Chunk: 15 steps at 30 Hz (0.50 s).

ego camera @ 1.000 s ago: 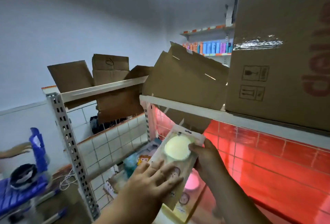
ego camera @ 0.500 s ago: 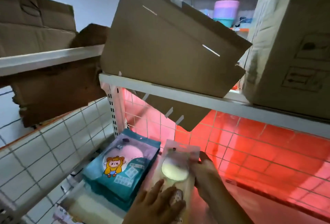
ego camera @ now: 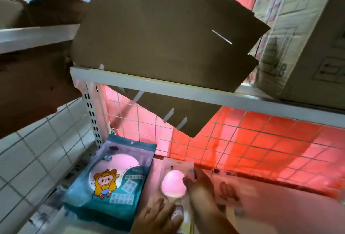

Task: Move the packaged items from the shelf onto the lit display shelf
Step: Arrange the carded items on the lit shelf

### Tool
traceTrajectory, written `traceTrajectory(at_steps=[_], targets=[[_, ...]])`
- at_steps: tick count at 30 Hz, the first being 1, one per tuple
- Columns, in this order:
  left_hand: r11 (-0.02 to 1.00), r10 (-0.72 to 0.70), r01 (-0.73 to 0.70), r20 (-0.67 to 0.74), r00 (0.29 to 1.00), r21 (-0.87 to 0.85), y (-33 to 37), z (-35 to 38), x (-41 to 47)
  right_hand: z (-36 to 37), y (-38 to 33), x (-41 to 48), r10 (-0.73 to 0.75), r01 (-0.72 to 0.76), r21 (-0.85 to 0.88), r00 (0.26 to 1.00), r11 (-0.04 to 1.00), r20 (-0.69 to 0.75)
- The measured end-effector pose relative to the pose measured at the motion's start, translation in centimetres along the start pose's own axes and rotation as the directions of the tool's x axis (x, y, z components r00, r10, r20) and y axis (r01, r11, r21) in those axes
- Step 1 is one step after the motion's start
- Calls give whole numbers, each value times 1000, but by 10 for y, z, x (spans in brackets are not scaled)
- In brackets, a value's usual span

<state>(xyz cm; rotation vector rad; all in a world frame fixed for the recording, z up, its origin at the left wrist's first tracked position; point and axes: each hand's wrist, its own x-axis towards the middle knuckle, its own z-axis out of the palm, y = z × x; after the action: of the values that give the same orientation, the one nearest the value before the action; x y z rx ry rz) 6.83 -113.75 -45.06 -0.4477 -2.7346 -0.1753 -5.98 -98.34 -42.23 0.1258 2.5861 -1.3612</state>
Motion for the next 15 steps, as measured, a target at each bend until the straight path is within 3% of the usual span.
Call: traceTrajectory(at_steps=[8, 11, 15], targets=[[946, -199, 199, 25, 980, -256, -4, -6, 11, 16, 24, 15, 48, -60, -157, 996, 986, -80], [948, -213, 193, -55, 975, -251, -16, -6, 17, 7, 9, 4, 52, -64, -177, 996, 982, -68], [950, -189, 181, -9, 982, -256, -26, -11, 18, 7, 15, 10, 72, -83, -189, 995, 979, -64]])
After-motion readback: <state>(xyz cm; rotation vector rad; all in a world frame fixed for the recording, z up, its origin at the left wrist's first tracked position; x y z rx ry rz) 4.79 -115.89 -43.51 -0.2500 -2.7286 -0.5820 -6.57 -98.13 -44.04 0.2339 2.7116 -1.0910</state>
